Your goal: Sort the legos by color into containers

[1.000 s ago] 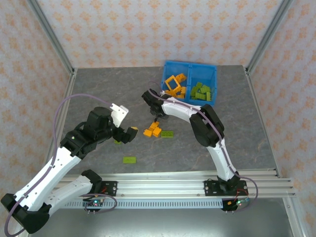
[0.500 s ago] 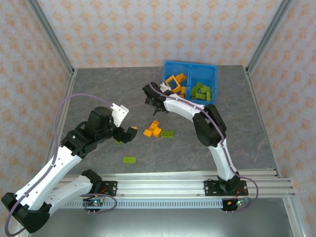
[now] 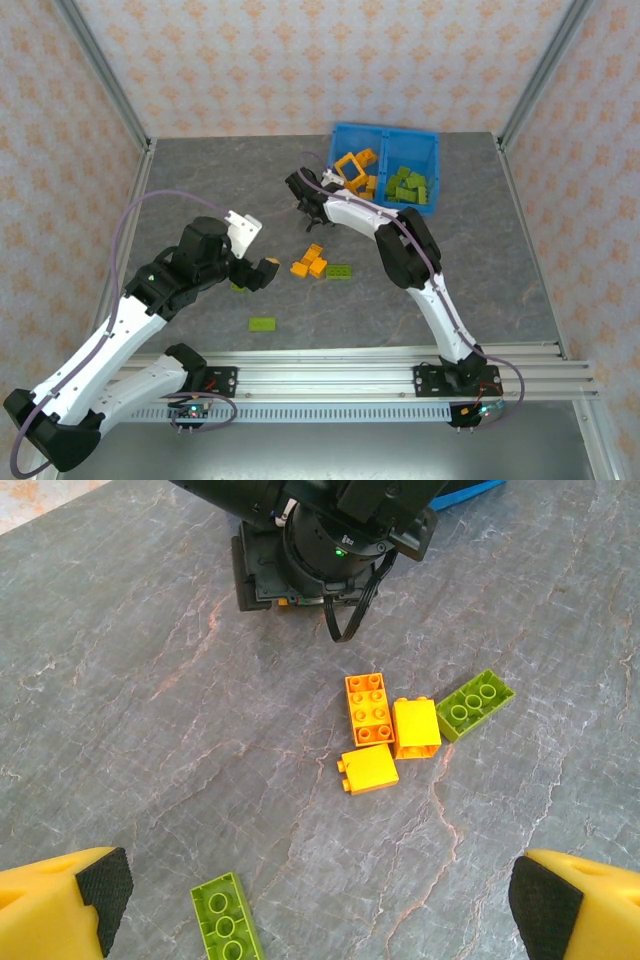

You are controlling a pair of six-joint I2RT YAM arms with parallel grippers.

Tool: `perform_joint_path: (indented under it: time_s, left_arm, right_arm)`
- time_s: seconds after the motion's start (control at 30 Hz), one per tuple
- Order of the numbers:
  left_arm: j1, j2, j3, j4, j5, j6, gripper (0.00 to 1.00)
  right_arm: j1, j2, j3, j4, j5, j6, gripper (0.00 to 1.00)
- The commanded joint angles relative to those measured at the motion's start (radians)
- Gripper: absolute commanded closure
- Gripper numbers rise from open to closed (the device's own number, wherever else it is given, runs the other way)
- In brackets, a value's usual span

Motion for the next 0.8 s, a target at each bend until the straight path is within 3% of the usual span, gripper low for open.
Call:
perform_joint_path:
  time_s: [0.0, 0.2, 0.77]
  left_arm:
    - [0.010, -0.001, -0.010, 0.021, -0.011, 0.017, 0.00]
    - [0.010, 0.005, -0.010, 0.021, -0.011, 0.017, 0.00]
    - [0.009, -0.057, -0.035, 0.052, 0.023, 0.034, 0.00]
  right_arm:
    - [-0.003, 0.010, 0.014, -0.036, 0.034, 0.003, 0.44]
    - [-0.003, -0.024, -0.046, -0.018, 0.015, -0.001, 0.60]
    - [0.025, -0.430, -0.443, 0.106, -0.060, -0.102, 0.75]
